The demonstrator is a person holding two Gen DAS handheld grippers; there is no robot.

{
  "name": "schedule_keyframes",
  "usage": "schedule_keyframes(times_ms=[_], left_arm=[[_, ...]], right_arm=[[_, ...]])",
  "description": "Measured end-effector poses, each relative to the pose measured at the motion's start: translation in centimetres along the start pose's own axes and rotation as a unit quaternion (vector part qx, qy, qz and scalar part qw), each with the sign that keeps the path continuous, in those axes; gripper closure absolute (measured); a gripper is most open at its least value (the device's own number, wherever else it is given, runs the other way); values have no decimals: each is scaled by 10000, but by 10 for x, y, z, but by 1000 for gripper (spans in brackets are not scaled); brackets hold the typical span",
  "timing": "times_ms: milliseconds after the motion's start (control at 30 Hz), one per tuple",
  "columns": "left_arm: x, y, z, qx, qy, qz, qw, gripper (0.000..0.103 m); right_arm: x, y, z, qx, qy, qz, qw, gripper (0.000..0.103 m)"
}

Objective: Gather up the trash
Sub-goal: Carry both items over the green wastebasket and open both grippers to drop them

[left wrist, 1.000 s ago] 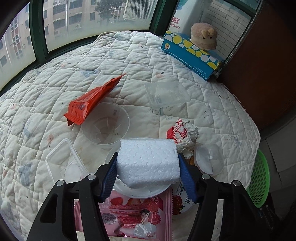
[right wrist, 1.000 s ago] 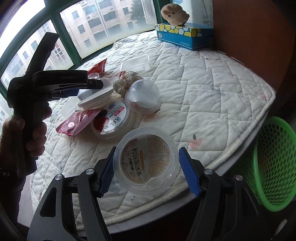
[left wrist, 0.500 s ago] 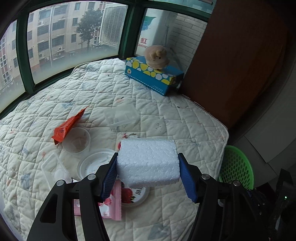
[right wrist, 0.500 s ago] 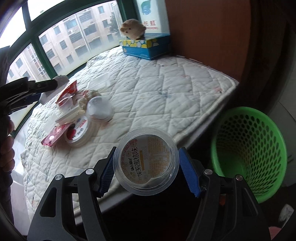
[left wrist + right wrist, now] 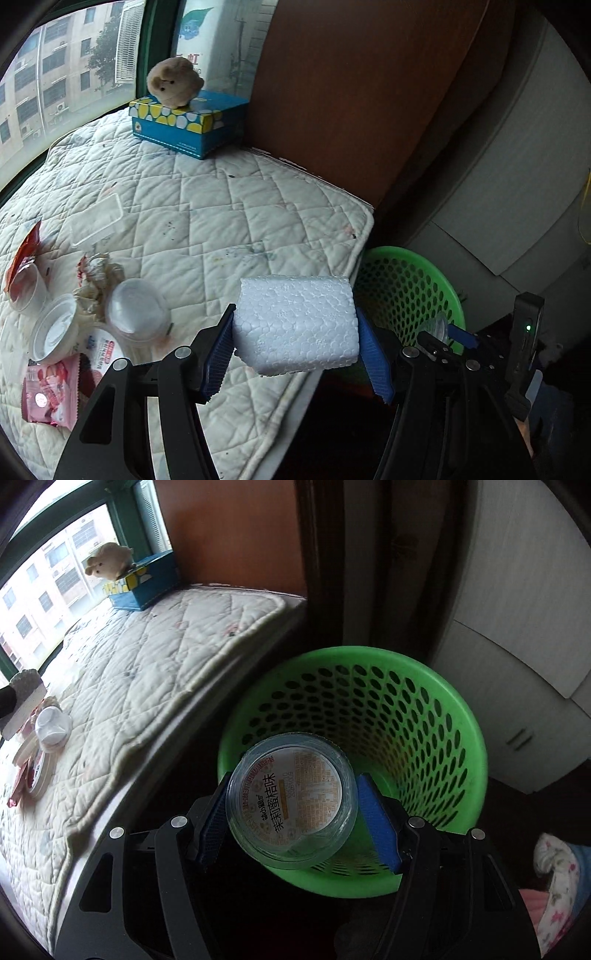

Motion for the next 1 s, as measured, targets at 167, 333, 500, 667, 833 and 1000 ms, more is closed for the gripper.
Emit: schedule_keyframes(times_ms=[167, 333, 500, 667, 833, 1000], left_arm=[[-29, -24, -3, 197, -130, -149, 9996, 43], [-52, -44, -5, 348, -274, -268, 9987, 43], [-79, -65, -8, 470, -481, -378, 9970, 43], [-102, -85, -13, 614, -635, -456, 9950, 43], [-121, -103, -23, 794, -759, -473, 9928, 43], [-132, -117, -32, 938, -797, -547, 9909, 41]], right_arm=[[-20, -5, -4, 63, -144, -52, 9999, 29], [-39, 4, -6, -45, -256, -104, 9996, 25], [-52, 19, -9, -133, -401, -88, 9991, 24], [-68, 39, -15, -331, -453, -263, 9981, 23], [-83, 54, -22, -436, -567, -340, 9969, 22], [-95, 62, -29, -474, -740, -353, 9955, 22]])
Point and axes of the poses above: each gripper's, at about its wrist camera, not at the fingertips, and y roughly against the way its jaws point, x to its left, z to its top, the point moved 8 cm from there along -y, roughly the way its jaws point, and after that the axes turned 2 degrees about -z, right-handed, at the moved point
